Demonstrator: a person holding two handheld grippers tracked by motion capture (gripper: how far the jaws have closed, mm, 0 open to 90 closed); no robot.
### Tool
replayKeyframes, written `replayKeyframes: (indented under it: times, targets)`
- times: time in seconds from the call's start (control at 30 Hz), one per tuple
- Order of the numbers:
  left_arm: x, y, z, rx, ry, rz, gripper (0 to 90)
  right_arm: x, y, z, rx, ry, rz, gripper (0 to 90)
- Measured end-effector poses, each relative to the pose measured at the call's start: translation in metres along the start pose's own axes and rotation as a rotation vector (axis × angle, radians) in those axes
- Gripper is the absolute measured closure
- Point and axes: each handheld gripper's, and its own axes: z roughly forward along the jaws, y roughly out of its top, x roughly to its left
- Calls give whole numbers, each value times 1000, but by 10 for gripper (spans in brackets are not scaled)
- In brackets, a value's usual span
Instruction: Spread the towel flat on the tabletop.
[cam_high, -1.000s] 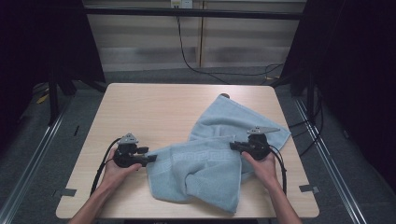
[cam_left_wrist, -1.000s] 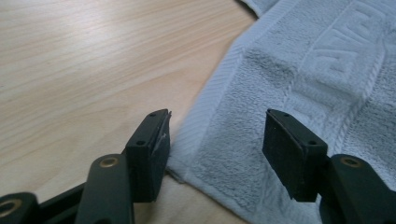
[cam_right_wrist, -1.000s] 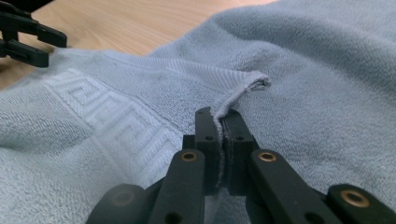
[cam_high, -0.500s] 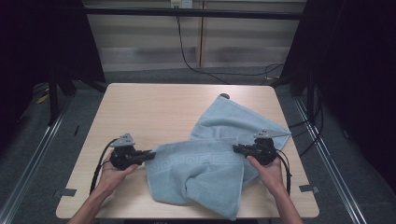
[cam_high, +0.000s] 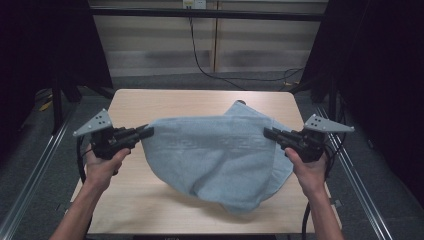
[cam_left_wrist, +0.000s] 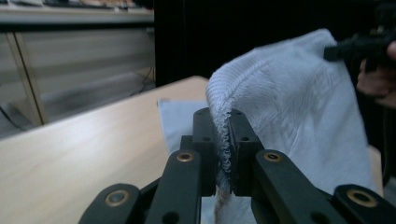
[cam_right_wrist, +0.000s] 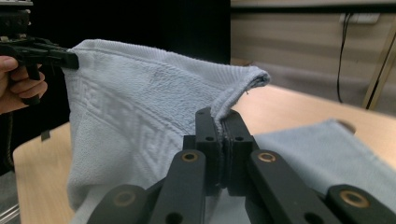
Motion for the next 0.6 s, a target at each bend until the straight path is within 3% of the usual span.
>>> replayKeyframes:
  times: [0.1, 0.17, 0.23, 0.43, 0.6]
  targets:
    - [-5, 9, -4, -31, -5, 13, 840, 5, 9, -3, -26, 3, -17, 876]
    - [-9, 4, -7, -23, -14, 28, 840, 9, 11, -7, -27, 20, -35, 875]
    - [-12, -11, -11, 9, -27, 25, 839, 11, 3, -11, 1, 41, -40, 874]
    - [-20, -85, -13, 150, -88, -55, 835, 23, -63, -17, 150, 65, -1, 872]
    - [-30, -114, -20, 255, -140, -78, 826, 38, -107, -19, 247, 104, 29, 865]
